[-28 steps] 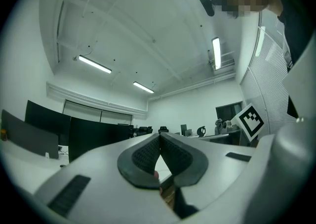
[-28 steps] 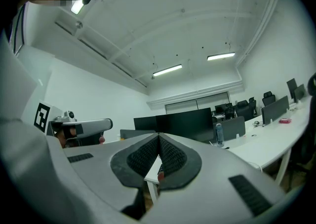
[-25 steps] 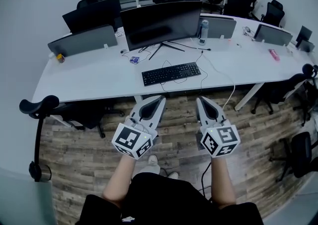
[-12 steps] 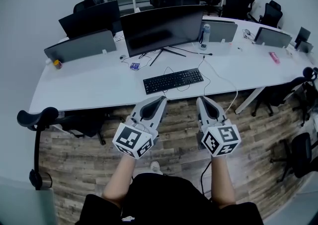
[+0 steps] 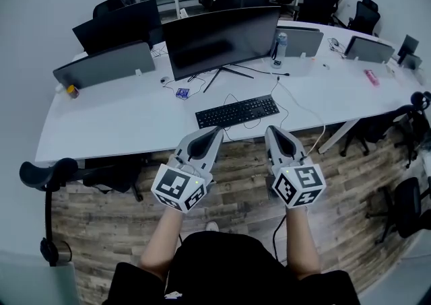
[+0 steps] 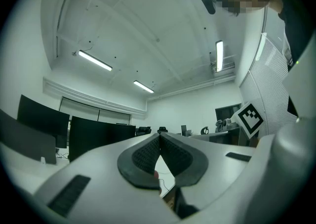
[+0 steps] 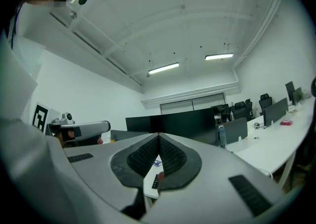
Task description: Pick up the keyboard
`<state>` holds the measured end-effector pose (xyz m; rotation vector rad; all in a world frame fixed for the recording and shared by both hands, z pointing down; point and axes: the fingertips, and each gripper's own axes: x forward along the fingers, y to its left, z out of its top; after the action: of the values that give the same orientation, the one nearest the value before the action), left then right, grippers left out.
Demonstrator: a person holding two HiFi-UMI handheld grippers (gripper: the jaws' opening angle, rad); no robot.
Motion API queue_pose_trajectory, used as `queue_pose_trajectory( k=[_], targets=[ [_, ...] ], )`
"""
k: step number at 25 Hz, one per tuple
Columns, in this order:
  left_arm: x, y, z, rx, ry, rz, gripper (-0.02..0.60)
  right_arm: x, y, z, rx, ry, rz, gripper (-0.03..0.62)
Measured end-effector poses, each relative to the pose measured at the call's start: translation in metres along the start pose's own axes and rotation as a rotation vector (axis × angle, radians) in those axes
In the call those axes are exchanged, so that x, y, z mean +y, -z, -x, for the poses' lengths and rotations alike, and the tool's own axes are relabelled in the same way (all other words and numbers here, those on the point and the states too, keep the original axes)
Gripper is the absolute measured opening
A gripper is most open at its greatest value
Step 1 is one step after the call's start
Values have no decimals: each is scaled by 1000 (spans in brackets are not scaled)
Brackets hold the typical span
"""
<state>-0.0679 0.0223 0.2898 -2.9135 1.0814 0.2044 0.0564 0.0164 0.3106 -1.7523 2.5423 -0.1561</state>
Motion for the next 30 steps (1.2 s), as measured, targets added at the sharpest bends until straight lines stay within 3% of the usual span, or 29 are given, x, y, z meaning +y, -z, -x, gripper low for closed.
queue_pose_trajectory(
  k=[18, 30],
  targets=[
    [66, 6, -8, -8, 62, 12, 5, 20, 4, -60, 9, 48, 30, 6],
    [71, 29, -34, 5, 117, 63, 4, -2, 14, -76, 42, 81, 29, 6]
  ],
)
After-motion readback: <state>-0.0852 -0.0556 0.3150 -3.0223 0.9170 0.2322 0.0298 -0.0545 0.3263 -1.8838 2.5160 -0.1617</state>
